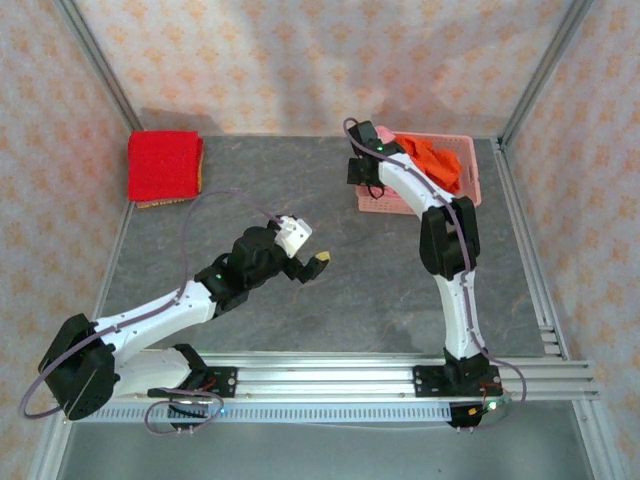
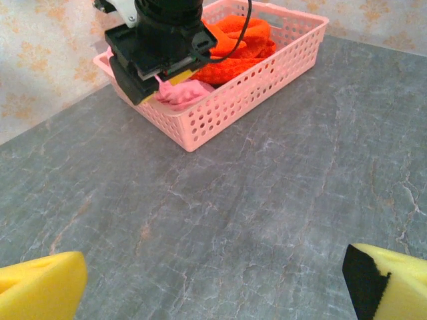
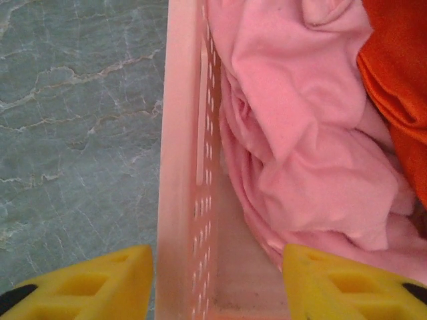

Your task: Fold and stack the t-shirts

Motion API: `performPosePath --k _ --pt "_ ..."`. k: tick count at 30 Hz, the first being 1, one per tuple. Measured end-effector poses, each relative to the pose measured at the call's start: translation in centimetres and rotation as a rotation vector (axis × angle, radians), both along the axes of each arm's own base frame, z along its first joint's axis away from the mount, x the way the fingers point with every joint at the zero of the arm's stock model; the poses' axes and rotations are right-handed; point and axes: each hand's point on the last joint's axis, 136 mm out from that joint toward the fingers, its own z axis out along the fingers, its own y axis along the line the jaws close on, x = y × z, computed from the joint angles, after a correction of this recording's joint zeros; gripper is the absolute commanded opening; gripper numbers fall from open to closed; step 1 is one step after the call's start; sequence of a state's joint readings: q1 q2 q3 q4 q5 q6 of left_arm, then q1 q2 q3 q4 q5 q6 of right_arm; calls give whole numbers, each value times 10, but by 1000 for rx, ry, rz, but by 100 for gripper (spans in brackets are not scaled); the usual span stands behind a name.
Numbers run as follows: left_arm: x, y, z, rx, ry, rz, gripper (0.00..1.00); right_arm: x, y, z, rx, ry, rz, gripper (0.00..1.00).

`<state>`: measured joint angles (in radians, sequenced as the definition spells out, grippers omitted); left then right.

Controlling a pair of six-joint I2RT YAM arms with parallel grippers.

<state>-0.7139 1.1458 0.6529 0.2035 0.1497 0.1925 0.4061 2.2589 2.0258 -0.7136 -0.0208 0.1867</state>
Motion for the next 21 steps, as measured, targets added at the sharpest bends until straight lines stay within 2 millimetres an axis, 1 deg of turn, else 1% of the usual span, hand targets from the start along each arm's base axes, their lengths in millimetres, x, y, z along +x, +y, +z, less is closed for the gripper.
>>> performPosePath --k 3,5,9,14,17,21 --pt "0 0 -2 3 4 0 100 5 6 -6 17 18 16 46" --pt "0 0 -2 3 5 0 100 6 9 -13 16 34 22 37" --pt "0 0 -3 1 8 2 100 3 10 -27 2 68 28 25" --pt "0 0 -3 0 11 3 100 1 7 -28 -15 82 40 14" --pt "0 0 -4 1 12 3 100 3 -3 -28 -28 87 38 13" --pt "0 0 -4 1 13 3 100 11 -27 -28 -46 85 29 13"
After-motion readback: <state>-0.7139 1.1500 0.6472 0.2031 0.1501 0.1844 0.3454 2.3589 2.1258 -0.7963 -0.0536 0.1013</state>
